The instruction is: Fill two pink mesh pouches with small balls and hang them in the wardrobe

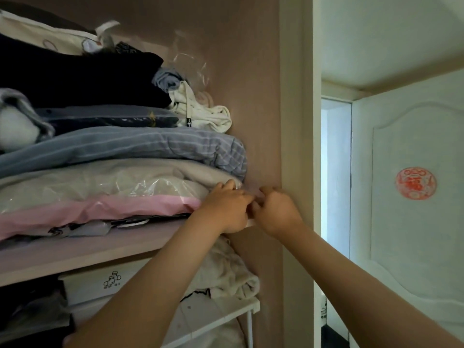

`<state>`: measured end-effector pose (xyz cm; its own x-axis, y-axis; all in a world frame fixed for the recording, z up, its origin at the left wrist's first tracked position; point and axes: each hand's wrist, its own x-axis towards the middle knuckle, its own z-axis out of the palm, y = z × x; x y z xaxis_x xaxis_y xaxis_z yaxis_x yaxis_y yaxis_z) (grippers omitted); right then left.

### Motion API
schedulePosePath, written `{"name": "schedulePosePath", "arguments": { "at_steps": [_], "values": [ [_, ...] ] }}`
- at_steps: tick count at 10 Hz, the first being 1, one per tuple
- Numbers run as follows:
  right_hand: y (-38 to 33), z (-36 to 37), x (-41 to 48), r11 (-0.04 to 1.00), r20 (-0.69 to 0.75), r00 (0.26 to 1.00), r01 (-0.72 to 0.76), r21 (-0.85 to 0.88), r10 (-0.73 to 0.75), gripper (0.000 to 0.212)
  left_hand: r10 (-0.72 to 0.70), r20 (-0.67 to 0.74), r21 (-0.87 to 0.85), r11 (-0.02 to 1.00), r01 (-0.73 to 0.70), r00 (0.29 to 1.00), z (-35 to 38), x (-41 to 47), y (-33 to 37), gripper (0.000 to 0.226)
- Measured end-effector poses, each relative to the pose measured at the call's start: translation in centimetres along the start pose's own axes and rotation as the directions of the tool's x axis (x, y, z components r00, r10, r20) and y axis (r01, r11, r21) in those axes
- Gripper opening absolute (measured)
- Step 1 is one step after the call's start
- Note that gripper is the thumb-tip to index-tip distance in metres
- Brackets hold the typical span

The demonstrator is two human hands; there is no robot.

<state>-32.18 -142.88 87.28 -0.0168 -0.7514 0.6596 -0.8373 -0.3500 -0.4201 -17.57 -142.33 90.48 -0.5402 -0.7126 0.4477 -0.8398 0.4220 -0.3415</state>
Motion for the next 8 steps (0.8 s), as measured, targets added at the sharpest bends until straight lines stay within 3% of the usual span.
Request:
{"name": "schedulePosePath", "arguments": {
  "at_steps": [1, 2, 3, 4, 6, 8],
  "values": [
    [1.1, 0.0, -1.2, 0.998, -0.058, 0.996, 0.063, -0.007, -0.063, 0.018, 0.018, -0.071, 0.016, 1.0, -0.017, 0.997, 0.6, -0.4, 0.5, 0.042],
    [1.6, -0.3, -2.4, 0.985, -0.061, 0.985, 0.159, -0.074, -0.163, 0.029, 0.008, -0.197, -0.061, 0.998, -0.021, 0.98, 1.2, -1.2, 1.5, 0.046],
    [1.4, -0.7, -2.9, 0.971, 0.013, 0.976, 0.218, -0.1, -0.218, 0.042, -0.025, -0.162, -0.081, 0.997, 0.012, 0.987, 2.2, -1.8, 2.5, 0.055],
    [1.6, -0.3, -2.7, 0.957, 0.12, 0.963, 0.257, -0.136, -0.242, 0.047, -0.034, -0.111, 0.018, 0.999, 0.036, 0.993, 2.8, -1.5, 2.8, 0.063],
    [1.5, -0.4, -2.1, 0.936, 0.229, 0.957, 0.237, -0.259, -0.179, 0.062, -0.046, -0.032, 0.084, 0.995, 0.048, 0.998, 3.5, -0.4, 2.8, 0.07],
    [1.4, -1.4, -2.1, 0.952, 0.273, 0.948, 0.227, -0.207, -0.166, 0.06, -0.03, -0.156, -0.006, 1.0, 0.03, 0.987, 2.7, -1.5, 3.1, 0.065]
  ]
}}
